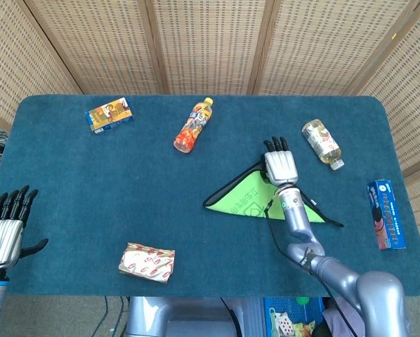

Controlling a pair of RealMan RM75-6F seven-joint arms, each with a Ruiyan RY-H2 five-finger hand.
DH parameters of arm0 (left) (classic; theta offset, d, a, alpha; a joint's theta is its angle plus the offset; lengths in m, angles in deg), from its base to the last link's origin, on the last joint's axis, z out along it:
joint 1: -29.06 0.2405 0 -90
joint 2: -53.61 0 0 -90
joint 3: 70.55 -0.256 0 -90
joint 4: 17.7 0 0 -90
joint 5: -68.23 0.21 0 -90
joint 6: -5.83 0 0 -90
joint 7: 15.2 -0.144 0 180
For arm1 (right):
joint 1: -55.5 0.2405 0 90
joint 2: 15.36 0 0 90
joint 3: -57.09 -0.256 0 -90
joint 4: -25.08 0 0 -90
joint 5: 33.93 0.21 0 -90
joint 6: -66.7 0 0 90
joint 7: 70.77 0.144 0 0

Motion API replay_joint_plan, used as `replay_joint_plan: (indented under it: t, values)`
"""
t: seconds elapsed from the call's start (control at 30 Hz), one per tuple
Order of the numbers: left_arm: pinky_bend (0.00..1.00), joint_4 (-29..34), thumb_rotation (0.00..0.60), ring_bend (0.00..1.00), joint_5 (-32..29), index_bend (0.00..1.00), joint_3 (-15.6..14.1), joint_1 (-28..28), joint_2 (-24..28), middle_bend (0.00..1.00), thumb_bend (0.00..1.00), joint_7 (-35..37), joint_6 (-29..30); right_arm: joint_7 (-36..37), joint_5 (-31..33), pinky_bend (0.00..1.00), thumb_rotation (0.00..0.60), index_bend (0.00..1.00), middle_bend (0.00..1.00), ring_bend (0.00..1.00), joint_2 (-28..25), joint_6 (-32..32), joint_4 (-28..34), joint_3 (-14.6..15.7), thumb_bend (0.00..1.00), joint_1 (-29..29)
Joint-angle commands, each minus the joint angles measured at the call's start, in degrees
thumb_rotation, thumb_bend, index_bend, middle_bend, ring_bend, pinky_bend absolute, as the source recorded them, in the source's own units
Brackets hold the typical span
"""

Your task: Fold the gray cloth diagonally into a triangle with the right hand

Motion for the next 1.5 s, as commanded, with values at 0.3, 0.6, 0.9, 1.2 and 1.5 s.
replay_joint_plan:
  t: [0.3,0.6,0.9,1.2,1.5]
  values:
    - [0.0,-0.08,0.6,0.0,-0.43,0.0,0.11,-0.12,0.03,0.0,0.1,-0.09,-0.22,1.79,0.13,0.0,0.6,0.63,0.17,0.0,1.29,-2.0,-4.99,0.07,0.49,1.83]
    - [0.0,-0.09,0.6,0.0,-0.64,0.0,0.16,-0.27,-0.08,0.0,0.1,-0.35,-0.37,4.13,-0.39,0.0,0.6,0.63,0.17,0.0,2.82,-3.41,-8.61,0.65,0.49,2.68]
    - [0.0,-0.12,0.6,0.0,-0.67,0.0,0.16,-0.26,-0.01,0.0,0.1,-0.1,-0.27,5.18,-0.71,0.0,0.6,0.63,0.17,0.0,3.51,-3.72,-10.74,0.75,0.49,3.22]
    - [0.0,-0.1,0.6,0.0,-0.74,0.0,0.12,-0.35,-0.07,0.0,0.1,-0.33,-0.39,5.7,-0.66,0.0,0.6,0.63,0.17,0.0,3.96,-4.71,-12.64,0.47,0.49,4.27]
    - [0.0,-0.34,0.6,0.0,-1.18,0.0,0.18,-0.59,-0.22,0.0,0.1,-0.4,-0.9,6.82,-0.78,0.0,0.6,0.63,0.17,0.0,4.97,-6.06,-15.1,0.62,0.49,4.85]
